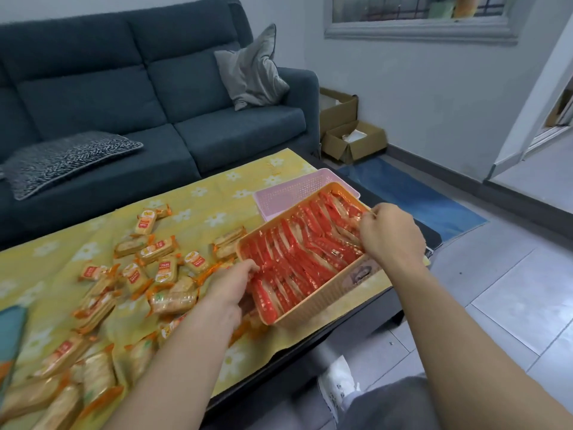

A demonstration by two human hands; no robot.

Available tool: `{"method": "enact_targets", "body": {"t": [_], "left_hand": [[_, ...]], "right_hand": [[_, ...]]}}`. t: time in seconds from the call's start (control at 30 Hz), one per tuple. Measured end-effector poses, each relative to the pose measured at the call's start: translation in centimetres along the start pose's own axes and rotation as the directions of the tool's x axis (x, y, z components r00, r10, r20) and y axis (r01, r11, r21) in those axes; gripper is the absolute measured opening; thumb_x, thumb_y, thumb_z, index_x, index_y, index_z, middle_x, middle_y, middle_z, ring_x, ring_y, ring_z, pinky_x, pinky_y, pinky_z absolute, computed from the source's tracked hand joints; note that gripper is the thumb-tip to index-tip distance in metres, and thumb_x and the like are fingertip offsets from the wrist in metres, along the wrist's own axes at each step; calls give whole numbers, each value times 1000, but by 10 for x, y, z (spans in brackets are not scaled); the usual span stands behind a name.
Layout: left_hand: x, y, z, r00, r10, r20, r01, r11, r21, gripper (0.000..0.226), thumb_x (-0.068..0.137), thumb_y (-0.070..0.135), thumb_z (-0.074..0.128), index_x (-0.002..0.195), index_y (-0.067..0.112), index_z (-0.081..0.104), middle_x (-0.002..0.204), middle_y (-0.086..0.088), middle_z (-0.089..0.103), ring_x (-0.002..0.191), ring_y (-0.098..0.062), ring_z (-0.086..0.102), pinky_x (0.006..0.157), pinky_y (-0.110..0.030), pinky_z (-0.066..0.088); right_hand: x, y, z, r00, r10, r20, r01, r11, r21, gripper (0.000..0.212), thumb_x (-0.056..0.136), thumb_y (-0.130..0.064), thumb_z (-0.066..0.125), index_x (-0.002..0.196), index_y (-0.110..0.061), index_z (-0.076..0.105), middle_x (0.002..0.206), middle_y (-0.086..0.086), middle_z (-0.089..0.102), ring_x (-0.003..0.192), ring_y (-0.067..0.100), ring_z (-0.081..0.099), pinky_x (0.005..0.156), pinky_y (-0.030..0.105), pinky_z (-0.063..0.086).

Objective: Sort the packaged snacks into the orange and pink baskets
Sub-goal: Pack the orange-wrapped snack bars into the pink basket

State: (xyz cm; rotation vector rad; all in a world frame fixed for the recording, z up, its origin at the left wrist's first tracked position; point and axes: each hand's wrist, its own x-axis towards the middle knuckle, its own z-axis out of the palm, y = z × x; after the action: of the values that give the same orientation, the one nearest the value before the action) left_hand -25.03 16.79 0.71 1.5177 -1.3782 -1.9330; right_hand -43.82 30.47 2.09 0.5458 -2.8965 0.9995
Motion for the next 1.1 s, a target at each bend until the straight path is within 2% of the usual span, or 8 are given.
{"method": "enact_targets", "body": {"t": [0.2,0.33,0.47,0.6,0.7,0.83,0.97,1.1], "left_hand": [[-19,25,-59,993,81,-83,-90,990,-106,23,92,35,66,97,13,64,86,-10,73,79,-27,70,66,-36,54],[-12,40,-105,976,81,-201,-119,975,-186,21,97,35,62,90,15,60,85,-10,68,74,-26,66,59,-37,50],[15,54,-139,949,120,-290,-177,967,-181,14,97,26,61,90,14,59,87,-10,67,76,-24,66,58,-38,50],[51,73,-159,932,96,-351,-178,961,-212,12,95,21,64,91,11,57,86,-10,68,78,-25,68,59,-40,54],[79,89,-159,926,95,-365,-184,959,-216,9,95,19,65,94,12,60,84,-8,68,74,-22,68,51,-37,55],[111,114,-141,939,57,-339,-158,947,-278,7,96,20,63,94,14,60,86,-6,69,75,-19,69,46,-36,53],[143,140,-103,964,66,-258,-146,940,-307,5,98,18,59,94,14,59,93,-6,69,89,-18,68,65,-45,59],[176,150,-58,985,56,-163,-104,949,-298,4,98,16,59,100,12,60,97,-8,68,91,-20,66,70,-46,60]], "right_hand": [[-25,-52,5,994,-98,53,71,926,371,29,98,-30,47,85,-18,69,77,-1,70,75,17,66,66,37,55],[-25,-85,38,975,-90,202,-73,734,675,38,101,-37,36,96,-22,71,96,-4,70,98,18,65,86,40,50],[-23,-98,89,951,-223,216,141,930,340,44,104,-35,26,115,-17,65,117,7,69,114,32,61,94,44,48],[-18,-107,121,916,-265,302,243,964,108,50,104,-42,16,107,-20,60,114,9,69,114,35,61,101,48,42],[-11,-112,131,904,-264,335,326,934,-143,51,102,-41,18,114,-20,62,116,11,70,119,32,57,107,50,32],[-9,-113,131,888,-171,428,367,823,-434,37,94,-42,39,117,-21,60,121,6,69,119,28,57,103,46,28],[-3,-109,123,868,-151,472,405,766,-499,31,94,-18,44,120,-23,61,117,0,69,110,23,65,102,41,32],[-6,-110,117,852,-172,495,433,762,-481,29,98,-20,47,123,-21,61,118,1,67,109,25,67,74,33,38]]}}
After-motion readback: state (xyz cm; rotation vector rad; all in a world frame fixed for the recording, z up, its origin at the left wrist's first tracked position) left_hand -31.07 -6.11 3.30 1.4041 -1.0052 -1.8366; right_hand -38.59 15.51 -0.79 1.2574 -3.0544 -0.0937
